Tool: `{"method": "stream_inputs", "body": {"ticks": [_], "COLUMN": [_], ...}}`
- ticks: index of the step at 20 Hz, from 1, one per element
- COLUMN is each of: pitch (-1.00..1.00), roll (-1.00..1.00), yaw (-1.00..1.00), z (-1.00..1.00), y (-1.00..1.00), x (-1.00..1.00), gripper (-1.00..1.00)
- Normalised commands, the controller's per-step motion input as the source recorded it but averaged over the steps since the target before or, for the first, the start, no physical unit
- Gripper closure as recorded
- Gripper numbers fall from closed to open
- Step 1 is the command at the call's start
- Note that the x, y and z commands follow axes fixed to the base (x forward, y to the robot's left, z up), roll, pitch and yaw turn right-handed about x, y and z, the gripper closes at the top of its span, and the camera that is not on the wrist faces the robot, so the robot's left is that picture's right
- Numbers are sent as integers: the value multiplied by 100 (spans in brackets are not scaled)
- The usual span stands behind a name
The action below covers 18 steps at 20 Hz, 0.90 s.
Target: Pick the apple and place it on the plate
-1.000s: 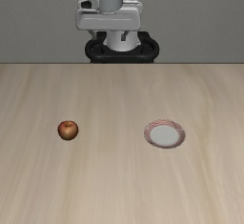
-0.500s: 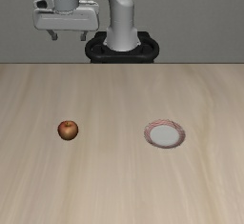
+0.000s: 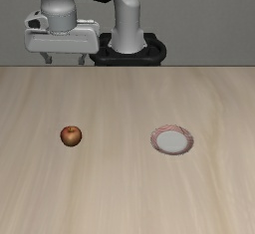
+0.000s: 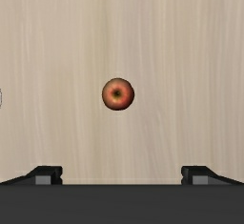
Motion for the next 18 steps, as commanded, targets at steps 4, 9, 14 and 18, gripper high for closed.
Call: {"method": "stream_inputs", "body": {"ticks": [4,9,14,18], "pitch": [0,0,0,0], "roll": [0,0,0,0], "yaw": [0,0,0,0], "z": [0,-60,-100,-100], "y": [0,0,0,0], "x": [100,0,0,0], "gripper": [-100,-100,-100,-100]}}
